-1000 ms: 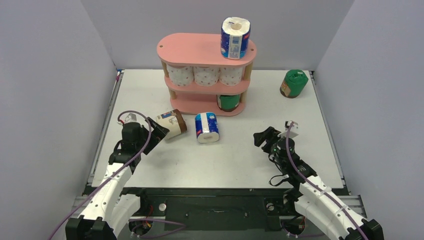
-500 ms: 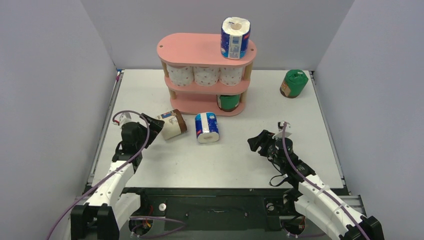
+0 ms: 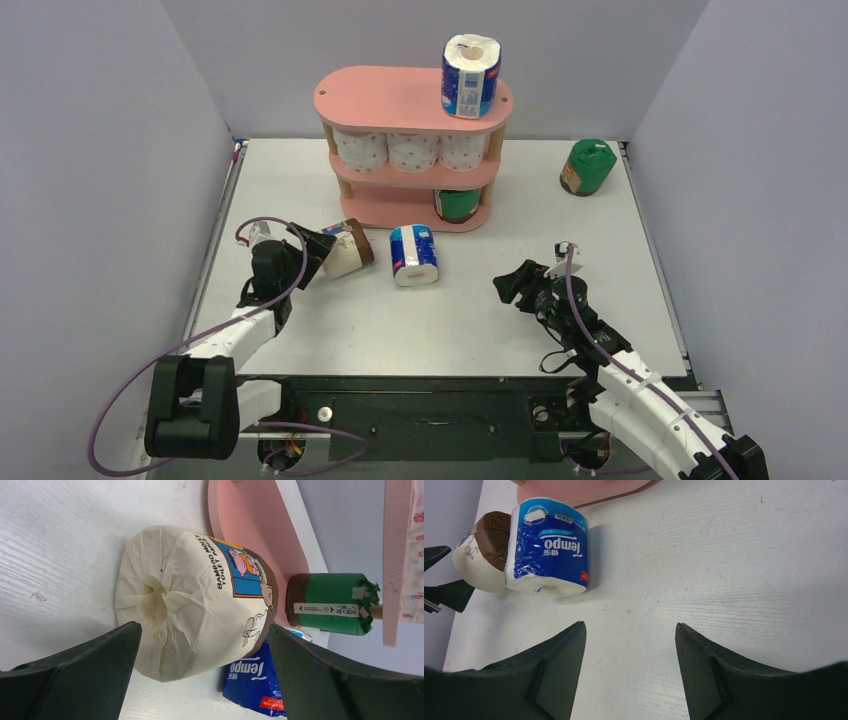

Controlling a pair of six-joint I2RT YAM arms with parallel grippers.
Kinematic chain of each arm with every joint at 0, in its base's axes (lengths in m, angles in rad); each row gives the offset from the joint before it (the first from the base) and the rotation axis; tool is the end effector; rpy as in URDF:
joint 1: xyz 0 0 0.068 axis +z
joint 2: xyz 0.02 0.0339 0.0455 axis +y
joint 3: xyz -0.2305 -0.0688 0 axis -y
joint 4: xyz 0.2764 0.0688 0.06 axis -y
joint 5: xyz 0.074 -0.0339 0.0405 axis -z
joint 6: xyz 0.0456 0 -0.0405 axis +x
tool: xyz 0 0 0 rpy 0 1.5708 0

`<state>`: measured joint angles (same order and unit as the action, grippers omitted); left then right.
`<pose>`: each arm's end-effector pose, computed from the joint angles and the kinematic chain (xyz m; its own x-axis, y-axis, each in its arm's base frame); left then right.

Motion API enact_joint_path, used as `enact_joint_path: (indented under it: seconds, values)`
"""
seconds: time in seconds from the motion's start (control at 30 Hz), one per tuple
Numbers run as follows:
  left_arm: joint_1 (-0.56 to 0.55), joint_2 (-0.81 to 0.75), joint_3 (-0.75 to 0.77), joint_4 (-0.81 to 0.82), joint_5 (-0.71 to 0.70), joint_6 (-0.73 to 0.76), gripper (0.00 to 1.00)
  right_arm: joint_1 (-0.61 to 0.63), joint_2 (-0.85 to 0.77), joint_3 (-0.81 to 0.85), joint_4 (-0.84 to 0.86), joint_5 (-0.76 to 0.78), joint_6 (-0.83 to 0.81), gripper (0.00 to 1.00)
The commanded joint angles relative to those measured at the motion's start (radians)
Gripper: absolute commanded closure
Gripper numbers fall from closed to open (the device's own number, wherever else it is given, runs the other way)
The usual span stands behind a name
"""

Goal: Place and organize the paper towels onto the shelf
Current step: Adjust the paper towel at the center of the board.

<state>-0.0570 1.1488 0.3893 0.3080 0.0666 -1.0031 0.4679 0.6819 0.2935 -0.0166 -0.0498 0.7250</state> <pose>0.2742 -0.0187 0.1248 -0.3326 -0.8237 -0.4593 -0.3046 0.5548 -0.7743 0.2038 0.1055 0.1625 -0.5890 0.4444 -0.6749 -0.1345 0.7696 0.6242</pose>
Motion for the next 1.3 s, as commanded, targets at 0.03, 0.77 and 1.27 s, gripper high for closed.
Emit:
enact_joint_path:
  seconds: [0.03,0.77,1.27]
  values:
    - [0.007,0.031,-0.004,0.123,0.003,-0.019,0.00,0.010,-0.010,0.011,0.032,-0.005,-0.019,0.39]
    - [0.006,0.287,-0.090,0.632,0.152,-0.115,0.41,0.009,-0.036,0.001,0.022,-0.004,-0.018,0.39]
    - [0.005,0.019,-0.035,0.264,0.134,-0.033,0.64,0.008,-0.035,0.022,-0.006,0.008,-0.033,0.40]
